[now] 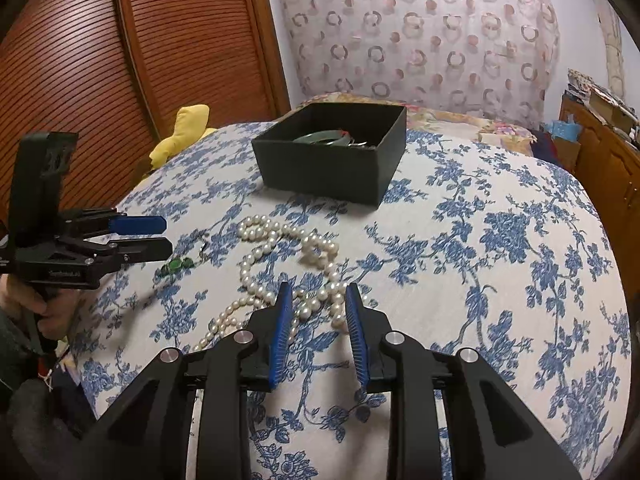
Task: Organize jewelry
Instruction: 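Lower the left tool onto the green-stone pendant chain while the right approaches the long pearl necklace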
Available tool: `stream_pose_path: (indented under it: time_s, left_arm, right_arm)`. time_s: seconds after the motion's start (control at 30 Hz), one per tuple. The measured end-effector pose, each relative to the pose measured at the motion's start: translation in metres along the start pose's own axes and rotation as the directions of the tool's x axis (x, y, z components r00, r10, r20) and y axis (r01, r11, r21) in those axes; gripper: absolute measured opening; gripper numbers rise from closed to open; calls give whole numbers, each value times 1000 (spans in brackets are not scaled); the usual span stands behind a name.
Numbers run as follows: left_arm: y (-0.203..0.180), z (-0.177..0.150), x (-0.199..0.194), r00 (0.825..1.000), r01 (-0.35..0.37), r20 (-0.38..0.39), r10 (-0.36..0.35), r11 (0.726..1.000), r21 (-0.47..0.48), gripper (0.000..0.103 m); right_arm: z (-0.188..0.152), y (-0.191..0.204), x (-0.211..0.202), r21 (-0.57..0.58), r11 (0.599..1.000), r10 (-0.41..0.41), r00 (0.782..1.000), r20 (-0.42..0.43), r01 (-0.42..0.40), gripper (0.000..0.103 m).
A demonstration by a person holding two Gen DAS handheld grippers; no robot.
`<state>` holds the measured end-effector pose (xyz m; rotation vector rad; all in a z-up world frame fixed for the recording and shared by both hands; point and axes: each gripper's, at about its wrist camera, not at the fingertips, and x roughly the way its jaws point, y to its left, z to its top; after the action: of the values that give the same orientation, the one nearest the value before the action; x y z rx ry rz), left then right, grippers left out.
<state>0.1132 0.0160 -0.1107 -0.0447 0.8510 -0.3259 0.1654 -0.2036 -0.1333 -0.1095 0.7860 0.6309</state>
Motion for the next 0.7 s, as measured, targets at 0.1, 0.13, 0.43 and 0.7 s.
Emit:
stream_pose_path:
  time_s: [0.1, 0.13, 0.43, 0.7]
  left_arm:
    - [-6, -5, 4, 1000, 17, -6, -17, 1000, 19, 30]
    - [-7, -5, 5, 1000, 20, -7, -20, 1000, 21, 28]
    - [-19, -4, 17, 999, -36, -32, 39, 995, 88, 22]
    - [-32, -16, 13, 995, -77, -45, 86, 984, 160, 21]
  right_arm:
    - [-2, 1, 3, -1, 1000, 2, 1000, -13, -2, 30]
    - [-2, 1, 3, -3, 1000, 4, 1000, -14, -4, 30]
    - [-6, 1, 5, 4, 1000, 12, 1000, -18, -12, 30]
    - [-8, -2, 1, 18, 1000, 11, 1000, -1, -11, 30]
